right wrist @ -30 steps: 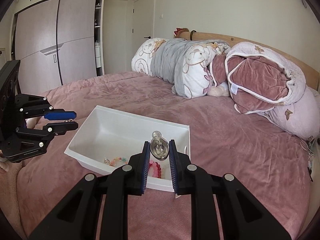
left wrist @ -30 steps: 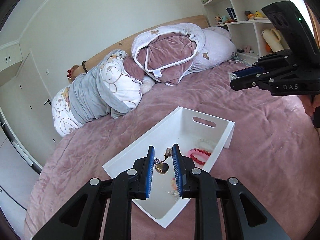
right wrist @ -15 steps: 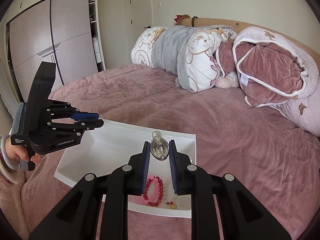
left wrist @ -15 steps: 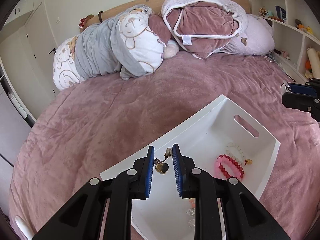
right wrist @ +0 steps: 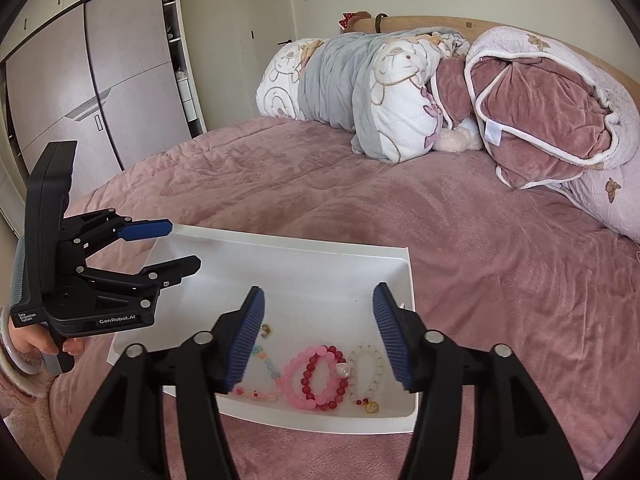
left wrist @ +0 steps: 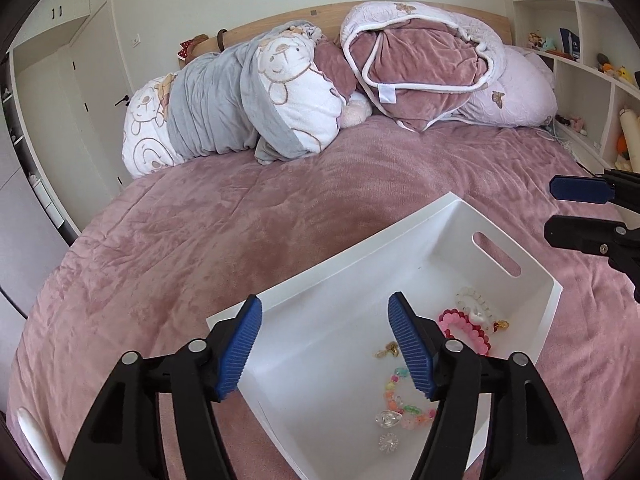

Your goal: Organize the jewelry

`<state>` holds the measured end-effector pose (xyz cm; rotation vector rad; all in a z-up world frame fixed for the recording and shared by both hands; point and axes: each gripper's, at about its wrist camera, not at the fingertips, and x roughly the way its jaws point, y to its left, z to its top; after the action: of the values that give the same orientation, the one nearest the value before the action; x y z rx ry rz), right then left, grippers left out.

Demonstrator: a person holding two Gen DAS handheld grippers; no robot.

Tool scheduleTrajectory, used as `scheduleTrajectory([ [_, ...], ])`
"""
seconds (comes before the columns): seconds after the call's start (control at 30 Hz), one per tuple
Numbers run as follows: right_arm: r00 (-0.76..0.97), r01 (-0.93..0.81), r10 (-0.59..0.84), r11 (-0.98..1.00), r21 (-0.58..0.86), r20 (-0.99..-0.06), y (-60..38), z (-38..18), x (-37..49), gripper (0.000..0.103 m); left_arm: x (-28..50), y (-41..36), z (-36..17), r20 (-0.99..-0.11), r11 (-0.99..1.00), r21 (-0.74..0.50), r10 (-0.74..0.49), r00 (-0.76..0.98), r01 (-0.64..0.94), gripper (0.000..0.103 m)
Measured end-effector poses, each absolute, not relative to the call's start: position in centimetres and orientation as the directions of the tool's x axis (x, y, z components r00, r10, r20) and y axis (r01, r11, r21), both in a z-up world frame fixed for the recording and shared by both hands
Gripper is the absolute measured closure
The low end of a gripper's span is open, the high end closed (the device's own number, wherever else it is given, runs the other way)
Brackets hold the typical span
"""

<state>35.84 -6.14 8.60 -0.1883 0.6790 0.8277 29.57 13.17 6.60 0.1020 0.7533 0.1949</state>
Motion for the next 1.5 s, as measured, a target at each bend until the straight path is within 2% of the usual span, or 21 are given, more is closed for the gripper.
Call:
scheduleTrajectory([
  [0.1,0.54,-0.711,0.606,0.7,0.068,-0.584,-7.2,10.2,34.8,0.012,27.7,13.0,8.6,-0.603,0.968,0.173,0.249,0.758,-0.18,0.011],
  [0.2,0.582,-0.701,0.611,0.712,0.05,-0.537,-8.6,11.8,33.3,0.005,25.8,13.0,10.8,-0.571,0.968,0.148,0.249,0.782,-0.2,0.01],
  [0.3,0.61,-0.693,0.603,0.72,0.023,-0.514,-9.8,13.0,31.6,0.005,23.6,12.9,12.8,-0.54,0.965,0.129,0.26,0.801,-0.226,0.008],
  [0.33,0.621,-0.69,0.599,0.724,0.011,-0.506,-10.1,13.3,30.9,0.005,22.9,12.8,13.3,-0.527,0.963,0.131,0.268,0.806,-0.234,0.004],
  [0.57,0.673,-0.68,0.591,0.731,-0.058,-0.444,-11.9,13.0,25.6,0.005,18.2,9.9,13.9,-0.459,0.944,0.196,0.328,0.826,-0.266,0.003],
  [1.07,0.693,-0.63,0.55,0.776,-0.021,-0.466,-12.3,5.4,21.7,0.005,14.2,8.6,6.9,-0.49,0.932,0.064,0.342,0.802,-0.358,0.003],
  [1.5,0.706,-0.614,0.546,0.789,-0.005,-0.452,-12.8,3.5,21.8,0.005,14.9,8.7,4.6,-0.518,0.93,0.072,0.343,0.783,-0.36,0.003],
])
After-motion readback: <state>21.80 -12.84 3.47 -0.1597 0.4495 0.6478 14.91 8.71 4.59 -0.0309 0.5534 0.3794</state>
